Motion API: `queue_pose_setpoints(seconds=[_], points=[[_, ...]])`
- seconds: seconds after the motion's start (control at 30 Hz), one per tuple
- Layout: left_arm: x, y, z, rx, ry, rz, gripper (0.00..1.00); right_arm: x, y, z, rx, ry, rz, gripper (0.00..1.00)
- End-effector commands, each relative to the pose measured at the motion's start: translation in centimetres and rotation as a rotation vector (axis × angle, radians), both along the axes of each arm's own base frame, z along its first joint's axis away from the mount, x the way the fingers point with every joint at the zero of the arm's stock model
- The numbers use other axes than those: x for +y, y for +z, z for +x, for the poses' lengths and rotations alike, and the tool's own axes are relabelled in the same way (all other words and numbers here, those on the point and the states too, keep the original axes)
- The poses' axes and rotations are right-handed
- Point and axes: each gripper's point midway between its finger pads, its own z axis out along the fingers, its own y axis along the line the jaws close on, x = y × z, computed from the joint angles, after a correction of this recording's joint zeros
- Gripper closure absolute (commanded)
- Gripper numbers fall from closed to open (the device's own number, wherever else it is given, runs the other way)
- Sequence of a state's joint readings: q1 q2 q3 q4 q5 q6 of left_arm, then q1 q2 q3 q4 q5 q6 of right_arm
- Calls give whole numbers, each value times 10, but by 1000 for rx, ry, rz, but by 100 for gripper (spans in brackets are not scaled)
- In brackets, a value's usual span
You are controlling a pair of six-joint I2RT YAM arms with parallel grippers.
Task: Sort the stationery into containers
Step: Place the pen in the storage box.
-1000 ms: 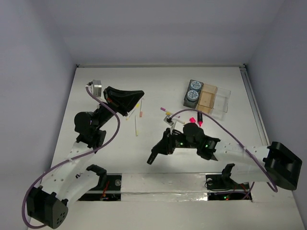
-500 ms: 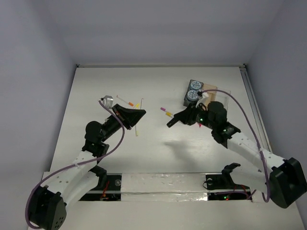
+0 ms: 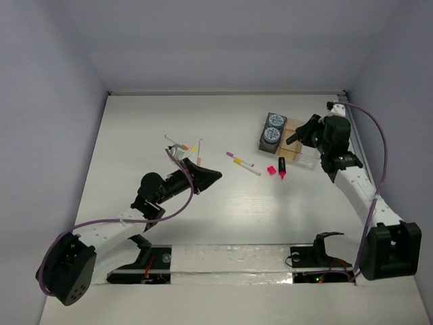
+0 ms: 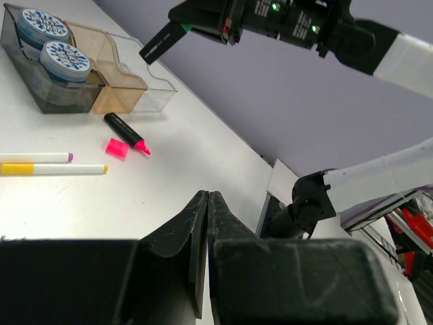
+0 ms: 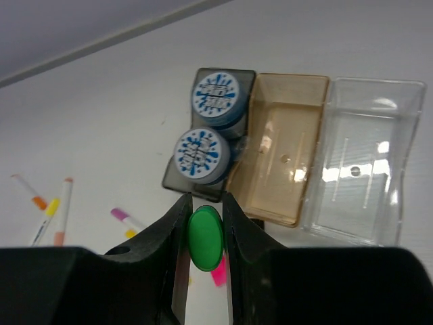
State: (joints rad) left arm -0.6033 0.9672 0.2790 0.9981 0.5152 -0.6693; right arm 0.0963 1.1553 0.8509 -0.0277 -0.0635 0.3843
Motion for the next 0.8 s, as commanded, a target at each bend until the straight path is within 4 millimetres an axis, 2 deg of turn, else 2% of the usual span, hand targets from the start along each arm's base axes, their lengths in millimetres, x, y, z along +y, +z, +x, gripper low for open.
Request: queue_pose_setpoints(seconds=[0.0, 0.13, 0.2, 0.27, 0.33, 0.4, 0.43, 0.47, 0.6, 0.63, 0.67, 0.73, 0.77], points=[[-3, 19, -3, -116, -22, -40, 100, -31, 11, 24, 7, -108, -81, 100], [-7, 11, -4, -108, -47, -32, 100, -45, -3, 47, 69, -147, -148, 100], [-7, 7, -6, -100, -58, -27, 100, -39, -22, 56, 121, -113, -147, 100], [-7, 6, -7, -101, -60, -24, 100, -33, -23, 63, 130, -83, -139, 100], [-7, 6, -7, -102, -58, -20, 100, -30, -39, 69, 178, -65, -138, 100], [-7, 4, -5, -100, -52, -11, 100, -25, -40, 75, 190, -32, -129, 100], [-6, 4, -5, -101, -51, -8, 100, -23, -53, 78, 228, -23, -128, 100], [-6, 4, -5, -102, -48, -7, 100, -21, -48, 83, 224, -12, -123, 100], [-7, 1, -4, -99, -45, 2, 100, -22, -60, 94, 287, -4, -118, 99], [-7, 1, -4, -98, -47, 3, 100, -25, -62, 96, 300, -11, -109, 95], [-7, 0, -3, -97, -45, 6, 100, -23, -69, 99, 323, -2, -104, 79], [-7, 0, -3, -96, -47, 7, 100, -22, -64, 106, 317, -1, -99, 58], [-7, 0, -2, -94, -45, 7, 100, -24, -65, 107, 321, -9, -102, 41]])
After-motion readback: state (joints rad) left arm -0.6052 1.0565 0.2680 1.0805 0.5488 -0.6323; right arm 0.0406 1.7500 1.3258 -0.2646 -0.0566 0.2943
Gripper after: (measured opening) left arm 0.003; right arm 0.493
